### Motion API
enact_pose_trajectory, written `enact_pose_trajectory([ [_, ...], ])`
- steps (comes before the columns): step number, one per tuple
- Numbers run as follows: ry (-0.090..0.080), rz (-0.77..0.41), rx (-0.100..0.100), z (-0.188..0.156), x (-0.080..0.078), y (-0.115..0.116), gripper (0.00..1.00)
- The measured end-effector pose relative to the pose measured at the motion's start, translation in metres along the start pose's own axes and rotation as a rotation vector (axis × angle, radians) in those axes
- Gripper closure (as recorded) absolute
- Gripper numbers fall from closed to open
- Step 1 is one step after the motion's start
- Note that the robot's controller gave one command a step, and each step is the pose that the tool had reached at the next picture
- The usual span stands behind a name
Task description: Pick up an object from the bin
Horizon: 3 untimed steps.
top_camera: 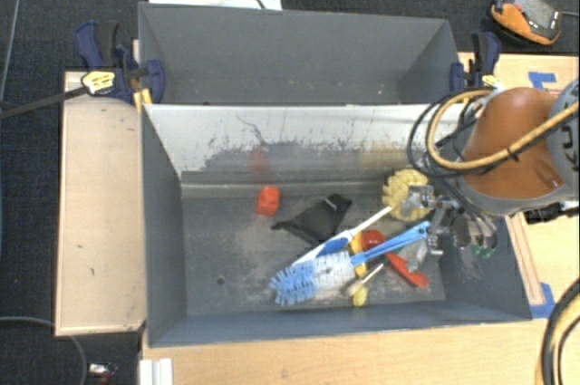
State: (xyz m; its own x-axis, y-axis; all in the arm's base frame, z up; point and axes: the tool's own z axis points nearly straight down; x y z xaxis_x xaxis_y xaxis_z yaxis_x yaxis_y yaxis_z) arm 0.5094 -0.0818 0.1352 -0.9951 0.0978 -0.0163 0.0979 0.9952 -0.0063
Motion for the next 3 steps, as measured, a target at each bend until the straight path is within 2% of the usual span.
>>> enact_pose_trajectory([
  [1, 0.006, -0.666, -0.011, 0.023, 0.000, 0.124, 0.00],
  [2, 0.006, -0.430, -0.002, 0.051, 0.001, 0.158, 0.00],
  [3, 0.007, -0.856, -0.011, 0.063, 0.005, 0.155, 1.00],
])
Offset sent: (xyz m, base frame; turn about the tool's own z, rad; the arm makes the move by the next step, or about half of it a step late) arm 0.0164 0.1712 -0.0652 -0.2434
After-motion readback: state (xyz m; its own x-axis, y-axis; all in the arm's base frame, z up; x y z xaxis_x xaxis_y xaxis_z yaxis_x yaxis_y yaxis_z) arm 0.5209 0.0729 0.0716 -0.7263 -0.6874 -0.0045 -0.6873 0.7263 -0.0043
